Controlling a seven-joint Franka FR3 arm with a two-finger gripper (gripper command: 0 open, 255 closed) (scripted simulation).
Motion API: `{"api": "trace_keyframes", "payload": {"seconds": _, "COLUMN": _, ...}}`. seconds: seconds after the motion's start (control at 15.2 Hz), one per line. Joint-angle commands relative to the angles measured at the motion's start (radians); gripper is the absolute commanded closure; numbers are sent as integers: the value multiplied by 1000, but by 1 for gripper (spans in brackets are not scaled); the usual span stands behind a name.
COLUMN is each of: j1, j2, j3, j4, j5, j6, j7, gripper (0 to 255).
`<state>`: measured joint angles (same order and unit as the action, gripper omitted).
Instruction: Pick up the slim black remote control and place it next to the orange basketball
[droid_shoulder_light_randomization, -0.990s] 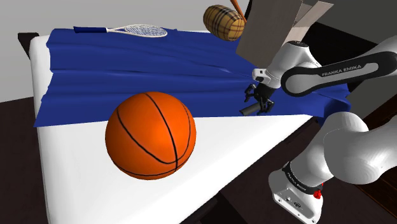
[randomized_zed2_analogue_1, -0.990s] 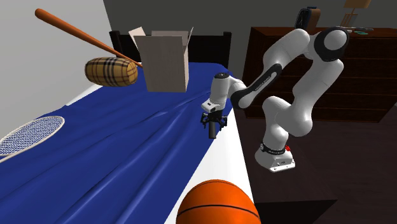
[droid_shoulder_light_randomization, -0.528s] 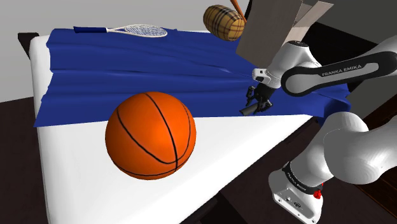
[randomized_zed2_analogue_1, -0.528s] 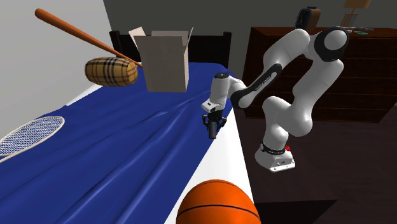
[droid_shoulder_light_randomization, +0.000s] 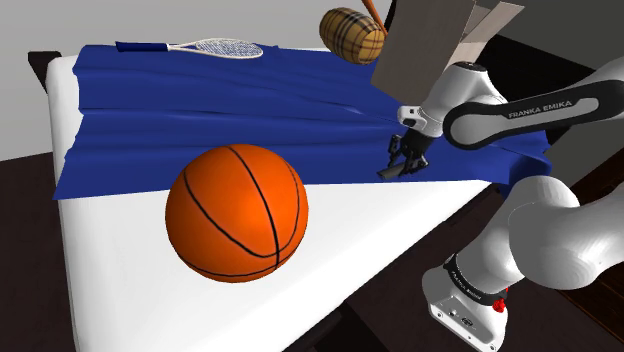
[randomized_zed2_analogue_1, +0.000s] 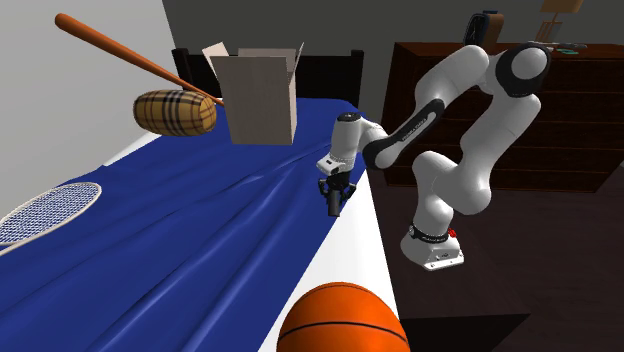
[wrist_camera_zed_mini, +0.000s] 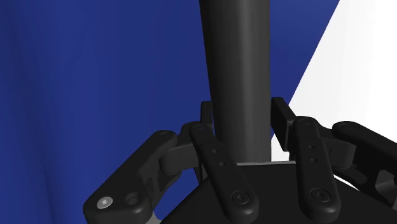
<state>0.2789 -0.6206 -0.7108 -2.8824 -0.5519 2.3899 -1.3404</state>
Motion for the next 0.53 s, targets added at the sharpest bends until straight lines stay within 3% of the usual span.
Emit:
{"api": "trace_keyframes", "payload": {"seconds": 0.0, "j1": -2, "j2": -28, "j3": 16, "j4": 10, "j5": 9, "j6": -37, "j7": 1, "gripper": 255}}
{"api": "trace_keyframes", "payload": {"seconds": 0.46, "j1": -6, "j2": -116, "j3": 70, "j4": 58, "j5": 44, "j6": -172, "j7": -4, "gripper": 255}}
